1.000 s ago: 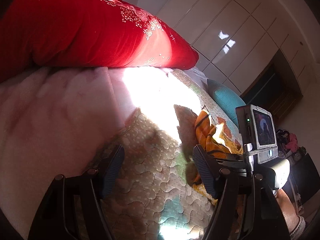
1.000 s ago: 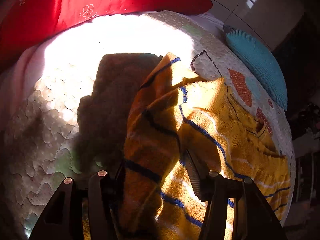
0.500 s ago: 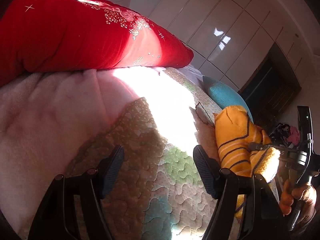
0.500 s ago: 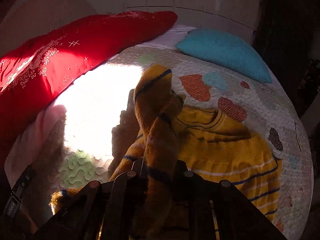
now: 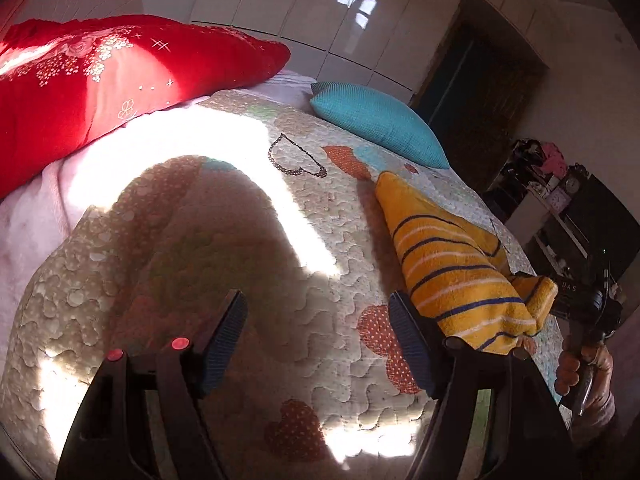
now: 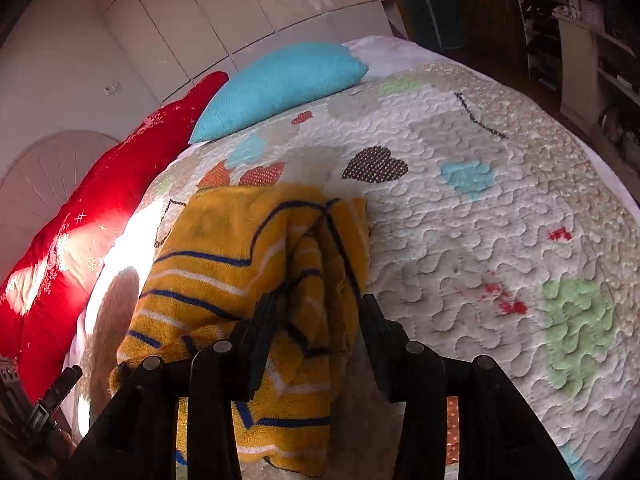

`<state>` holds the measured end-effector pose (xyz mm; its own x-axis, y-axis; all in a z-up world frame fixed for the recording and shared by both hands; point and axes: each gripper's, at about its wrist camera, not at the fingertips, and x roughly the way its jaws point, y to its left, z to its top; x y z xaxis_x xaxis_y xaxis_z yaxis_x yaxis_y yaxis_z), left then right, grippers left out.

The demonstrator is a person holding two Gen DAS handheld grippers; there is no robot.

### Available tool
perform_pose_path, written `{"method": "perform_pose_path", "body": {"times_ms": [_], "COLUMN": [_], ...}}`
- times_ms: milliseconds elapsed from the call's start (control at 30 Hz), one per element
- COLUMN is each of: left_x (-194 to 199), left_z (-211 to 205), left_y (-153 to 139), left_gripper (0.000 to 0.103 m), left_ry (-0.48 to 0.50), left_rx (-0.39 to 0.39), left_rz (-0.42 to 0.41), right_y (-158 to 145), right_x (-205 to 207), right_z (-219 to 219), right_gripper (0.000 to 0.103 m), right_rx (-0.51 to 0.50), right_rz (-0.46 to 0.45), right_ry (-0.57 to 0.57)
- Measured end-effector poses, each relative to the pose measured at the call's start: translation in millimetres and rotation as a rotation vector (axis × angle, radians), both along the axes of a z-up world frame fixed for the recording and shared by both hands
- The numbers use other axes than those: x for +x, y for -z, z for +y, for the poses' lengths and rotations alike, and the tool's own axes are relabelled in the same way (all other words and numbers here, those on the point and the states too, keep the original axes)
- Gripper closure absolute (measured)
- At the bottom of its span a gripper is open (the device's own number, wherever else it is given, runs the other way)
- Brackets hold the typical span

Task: Fold small clothes

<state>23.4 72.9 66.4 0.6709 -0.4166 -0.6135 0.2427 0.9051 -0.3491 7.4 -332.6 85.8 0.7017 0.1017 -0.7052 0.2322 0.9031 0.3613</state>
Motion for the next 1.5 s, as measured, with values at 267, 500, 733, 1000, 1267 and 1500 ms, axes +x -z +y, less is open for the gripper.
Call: {"method": "perform_pose_path", "body": {"times_ms": [267,500,733,1000,1267,1500], "left_x": [11.4,0.7,23.5,48.3,52.8,100.5], "left_z": [-74.5,-86.4,-115.7,-160.0,-110.4,-134.9], "left_y": [-0.7,-10.3,-19.7,32.6,-3.4,50.4], "left_gripper": [0.029,0.029,0.028,0.028,0.012,0.011], "left_ry": [0.036,0.045,0.116,0.215,0.186,0.394], "left_rx": [0.11,0.168,0.147,0.181,0.054,-0.147], "left_rz": [0.051,0.036,0.022,0.198,0.069,0.322], "right_y": [-45.1,22.7,62.0,41.8,31.1,67.8], "right_x": [9.2,-12.4,-50.4,-58.5,-6.8,68.7], "right_z": [55.7,68.6,1.2,-20.5,-48.9,-32.1], "right_gripper": [0.067,0.094,0.097,0.074,0.022,0.024], "right_rx": [0.026,-0.276,-0.177,-0.067,0.205,0.373], "right_rz": [-0.117,0.107,0.19,0.118,-0.026,0.049], "right_ry": [-0.242,-0.247,-0.117,-0.08,-0.067,-0.129]}}
